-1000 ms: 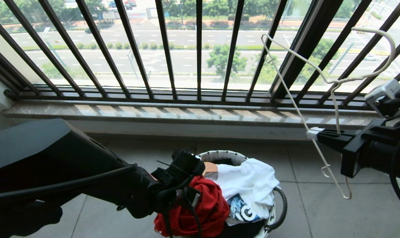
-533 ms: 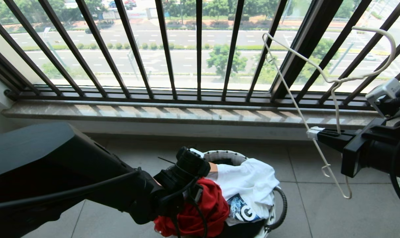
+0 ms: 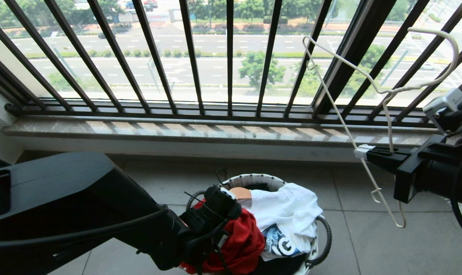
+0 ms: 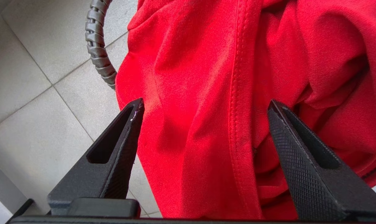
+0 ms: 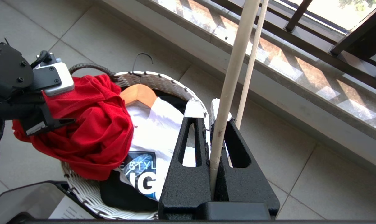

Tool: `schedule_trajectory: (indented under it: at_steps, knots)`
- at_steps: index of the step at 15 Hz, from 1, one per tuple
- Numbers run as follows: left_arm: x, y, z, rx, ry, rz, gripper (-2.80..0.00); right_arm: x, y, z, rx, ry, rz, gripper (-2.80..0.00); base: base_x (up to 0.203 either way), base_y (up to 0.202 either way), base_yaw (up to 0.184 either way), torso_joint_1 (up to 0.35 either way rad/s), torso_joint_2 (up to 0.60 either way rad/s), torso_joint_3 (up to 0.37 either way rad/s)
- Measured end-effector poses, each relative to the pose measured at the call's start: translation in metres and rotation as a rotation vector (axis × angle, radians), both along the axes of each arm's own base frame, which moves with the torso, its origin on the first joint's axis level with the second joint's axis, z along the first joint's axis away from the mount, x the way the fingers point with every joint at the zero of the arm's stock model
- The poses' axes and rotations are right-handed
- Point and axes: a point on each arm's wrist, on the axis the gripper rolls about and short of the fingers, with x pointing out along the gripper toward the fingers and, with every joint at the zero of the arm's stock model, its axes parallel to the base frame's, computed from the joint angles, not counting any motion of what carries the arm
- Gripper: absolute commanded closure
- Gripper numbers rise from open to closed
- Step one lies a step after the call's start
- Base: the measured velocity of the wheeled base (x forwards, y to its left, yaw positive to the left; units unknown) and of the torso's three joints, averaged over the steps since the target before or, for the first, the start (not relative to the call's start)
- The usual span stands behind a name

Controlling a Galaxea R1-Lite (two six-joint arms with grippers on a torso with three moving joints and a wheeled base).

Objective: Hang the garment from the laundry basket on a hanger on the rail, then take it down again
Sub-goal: Pick up clothes from the basket

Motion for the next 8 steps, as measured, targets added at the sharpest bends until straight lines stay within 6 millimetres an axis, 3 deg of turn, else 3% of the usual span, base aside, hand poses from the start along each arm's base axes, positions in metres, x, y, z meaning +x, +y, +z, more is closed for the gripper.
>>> schedule_trajectory:
  at_steps: [2,8]
  knots:
    - [-0.007,0.005,-0.01,0.081,0.017,-0.028,-2.8,0.0,0.0,0.0,0.0,0.0,0.0,0.0,0.0,0.0,0.0,0.0,0.0,0.0]
    - [-0.051,0.007,-0.019,0.229,0.131,-0.18,-2.8,0.0,0.0,0.0,0.001,0.001,-0.003,0.0,0.0,0.0,0.0,0.0,0.0,0.0]
